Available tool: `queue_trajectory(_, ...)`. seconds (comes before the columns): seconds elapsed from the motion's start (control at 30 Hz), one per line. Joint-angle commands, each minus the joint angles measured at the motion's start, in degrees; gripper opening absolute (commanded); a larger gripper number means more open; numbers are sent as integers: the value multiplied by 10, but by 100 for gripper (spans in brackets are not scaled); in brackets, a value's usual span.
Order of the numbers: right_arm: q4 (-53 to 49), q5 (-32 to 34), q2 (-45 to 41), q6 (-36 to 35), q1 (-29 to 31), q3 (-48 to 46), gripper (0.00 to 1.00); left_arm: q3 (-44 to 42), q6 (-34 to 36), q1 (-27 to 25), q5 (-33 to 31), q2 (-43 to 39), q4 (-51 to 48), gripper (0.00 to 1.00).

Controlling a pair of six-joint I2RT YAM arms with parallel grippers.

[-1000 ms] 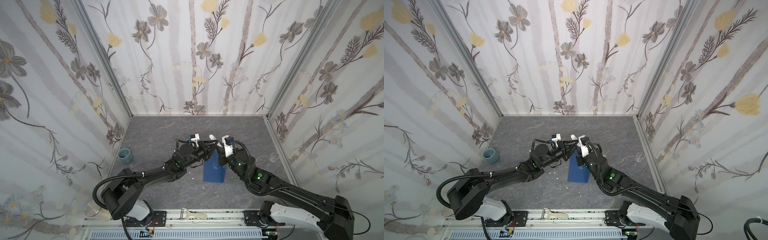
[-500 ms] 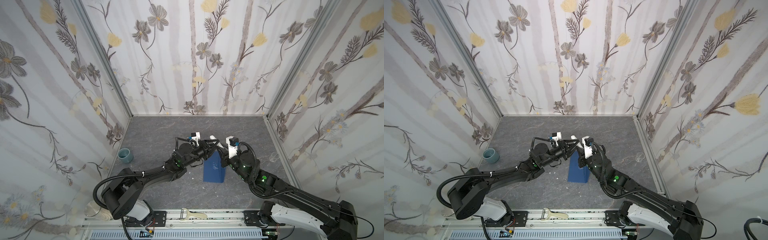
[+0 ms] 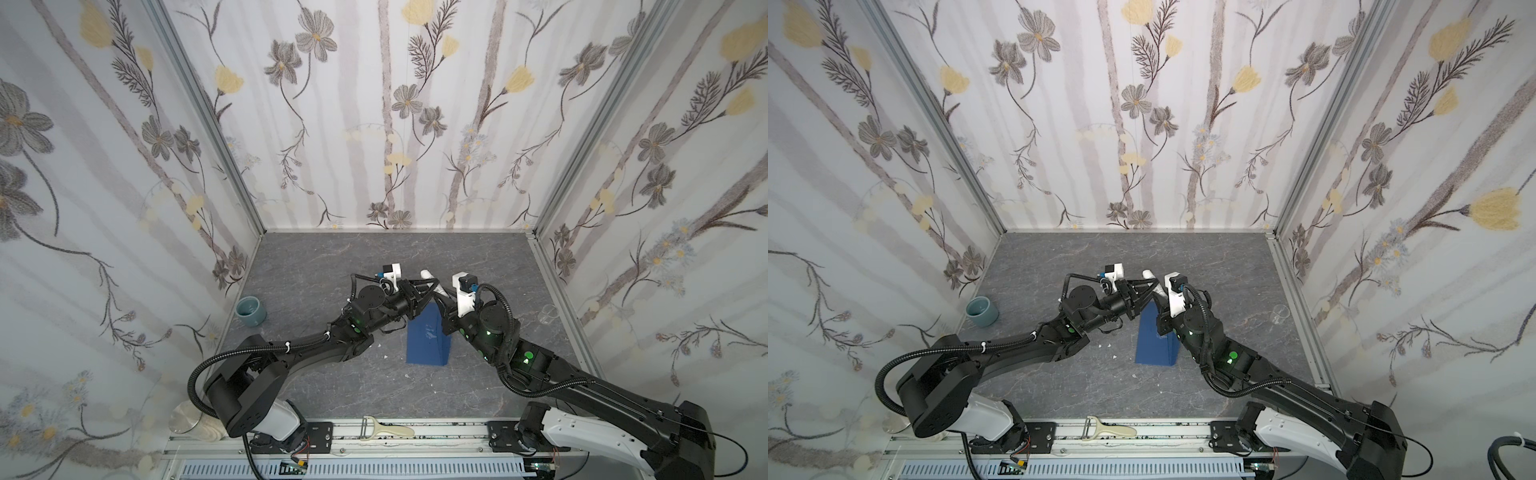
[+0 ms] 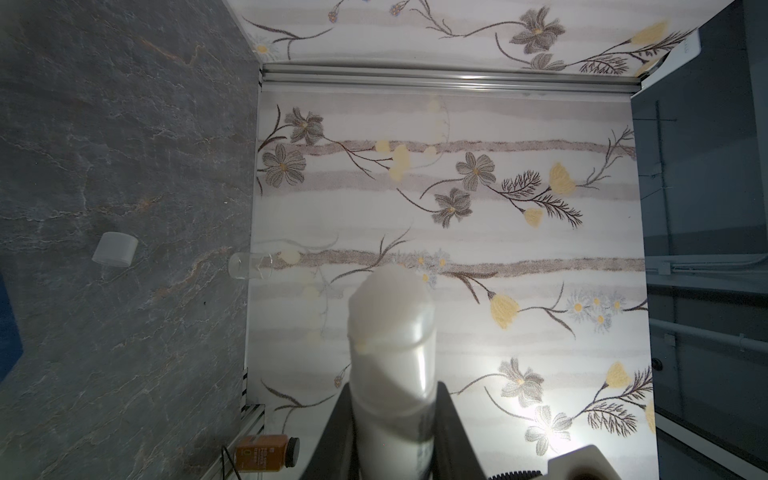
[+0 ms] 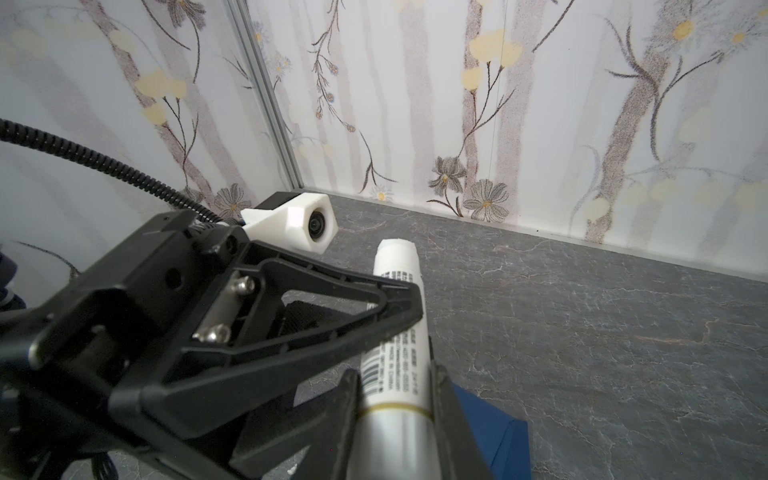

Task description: Place the letter into the envelope and seal it

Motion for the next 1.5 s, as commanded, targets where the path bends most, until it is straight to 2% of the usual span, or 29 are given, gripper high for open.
queue_trajectory(0.0, 32, -30, 0, -1, 2, 3, 21, 5, 10, 4, -22, 4, -3, 0)
queue_trajectory(0.57, 43, -24, 29, -16, 3, 23, 30, 2, -1, 2, -15, 0, -3, 0)
queue_trajectory(0.63, 44, -25, 29, -16, 2, 23, 36, 2, 0, 2, -14, 0, -4, 0)
queue_trajectory(0.8, 44, -25, 28, -16, 3, 22, 39, 2, -4, 1, -15, 0, -2, 0)
queue_trajectory(0.93, 45, -24, 28, -16, 3, 22, 28, 2, -4, 1, -14, 0, -3, 0)
queue_trajectory(1.03, 45, -22, 29, -16, 2, 22, 27, 2, -5, 0, -15, 0, -2, 0)
queue_trajectory(1.23, 45, -22, 30, -17, 2, 24, 0, 2, -6, -2, -14, 0, -2, 0)
queue_trajectory(1.33, 42, -26, 29, -12, 3, 25, 0, 2, 1, -2, -18, 0, -1, 0)
queue_trajectory(1.37, 38, -25, 28, -7, 3, 26, 0, 2, 5, -2, -20, -1, -1, 2)
queue_trajectory(1.43, 26, -20, 25, 3, 2, 29, 0, 2, 10, 0, -22, -1, -3, 22)
queue_trajectory(1.47, 16, -12, 24, 11, 1, 32, 0, 2, 15, 2, -23, -2, -2, 27)
